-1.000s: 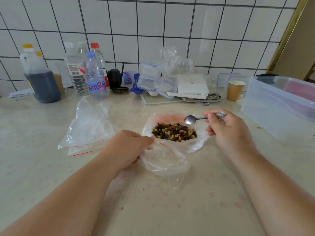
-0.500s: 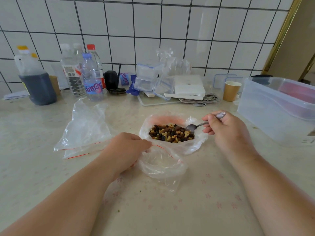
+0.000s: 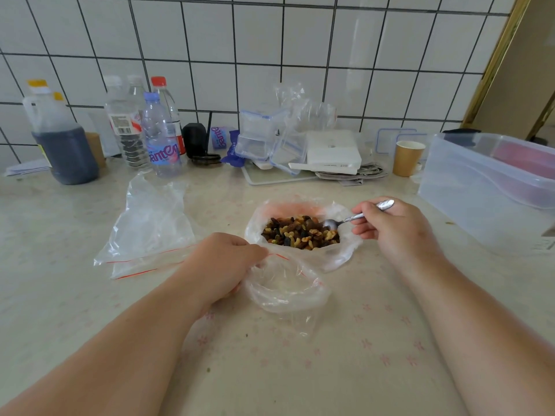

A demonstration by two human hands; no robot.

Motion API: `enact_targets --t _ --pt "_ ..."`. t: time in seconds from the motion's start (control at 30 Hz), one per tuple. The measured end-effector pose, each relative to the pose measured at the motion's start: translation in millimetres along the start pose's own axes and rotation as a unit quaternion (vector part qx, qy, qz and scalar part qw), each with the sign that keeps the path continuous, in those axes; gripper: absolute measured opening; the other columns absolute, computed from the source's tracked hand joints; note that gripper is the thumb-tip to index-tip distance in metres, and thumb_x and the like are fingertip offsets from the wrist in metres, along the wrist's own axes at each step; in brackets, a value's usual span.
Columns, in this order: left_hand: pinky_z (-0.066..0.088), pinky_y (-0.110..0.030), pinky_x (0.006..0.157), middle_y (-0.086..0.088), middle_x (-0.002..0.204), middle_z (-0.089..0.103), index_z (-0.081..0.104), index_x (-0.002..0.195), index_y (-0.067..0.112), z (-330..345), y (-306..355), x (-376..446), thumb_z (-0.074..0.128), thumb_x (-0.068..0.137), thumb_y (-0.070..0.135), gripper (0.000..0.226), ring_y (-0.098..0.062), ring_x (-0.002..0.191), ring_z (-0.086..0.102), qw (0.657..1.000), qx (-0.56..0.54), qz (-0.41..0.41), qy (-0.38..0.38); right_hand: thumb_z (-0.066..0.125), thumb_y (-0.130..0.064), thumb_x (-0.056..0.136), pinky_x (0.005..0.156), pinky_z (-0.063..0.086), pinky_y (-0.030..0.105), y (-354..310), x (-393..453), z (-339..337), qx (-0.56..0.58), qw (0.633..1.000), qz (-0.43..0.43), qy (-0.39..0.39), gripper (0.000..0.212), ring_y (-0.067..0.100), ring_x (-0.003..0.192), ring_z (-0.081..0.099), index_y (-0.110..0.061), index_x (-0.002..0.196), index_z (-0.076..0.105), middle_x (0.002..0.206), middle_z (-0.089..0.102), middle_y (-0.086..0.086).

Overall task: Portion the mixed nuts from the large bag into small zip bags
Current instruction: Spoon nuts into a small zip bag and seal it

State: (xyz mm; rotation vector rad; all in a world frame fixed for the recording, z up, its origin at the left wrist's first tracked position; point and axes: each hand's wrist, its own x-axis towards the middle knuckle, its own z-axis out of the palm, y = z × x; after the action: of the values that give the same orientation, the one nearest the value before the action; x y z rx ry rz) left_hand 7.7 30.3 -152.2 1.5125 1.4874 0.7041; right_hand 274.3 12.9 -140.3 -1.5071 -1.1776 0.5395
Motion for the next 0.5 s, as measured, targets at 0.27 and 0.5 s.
enact_targets --t 0.27,0.5 --pt "0.030 -0.022 0.048 0.000 0.047 0.048 0.077 0.073 0.020 1 1 0 0.070 0.082 0.044 0.026 -0.016 0.035 0.036 1.000 0.009 0.001 0.004 0.051 -0.016 0.096 0.066 0.058 0.033 2 2 8 0.034 0.996 0.077 0.020 0.022 0.018 0.064 0.073 -0.012 0.086 0.070 0.065 0.073 0.005" --pt "0.031 -0.021 0.047 0.001 0.047 0.048 0.077 0.071 0.022 1 3 -1 0.069 0.081 0.047 0.028 -0.015 0.036 0.038 1.000 0.010 0.005 0.001 0.051 -0.005 0.098 0.048 0.055 0.021 6 4 11 0.243 0.952 0.187 0.007 0.018 0.015 0.054 0.070 0.001 0.087 0.064 0.058 0.070 0.009"
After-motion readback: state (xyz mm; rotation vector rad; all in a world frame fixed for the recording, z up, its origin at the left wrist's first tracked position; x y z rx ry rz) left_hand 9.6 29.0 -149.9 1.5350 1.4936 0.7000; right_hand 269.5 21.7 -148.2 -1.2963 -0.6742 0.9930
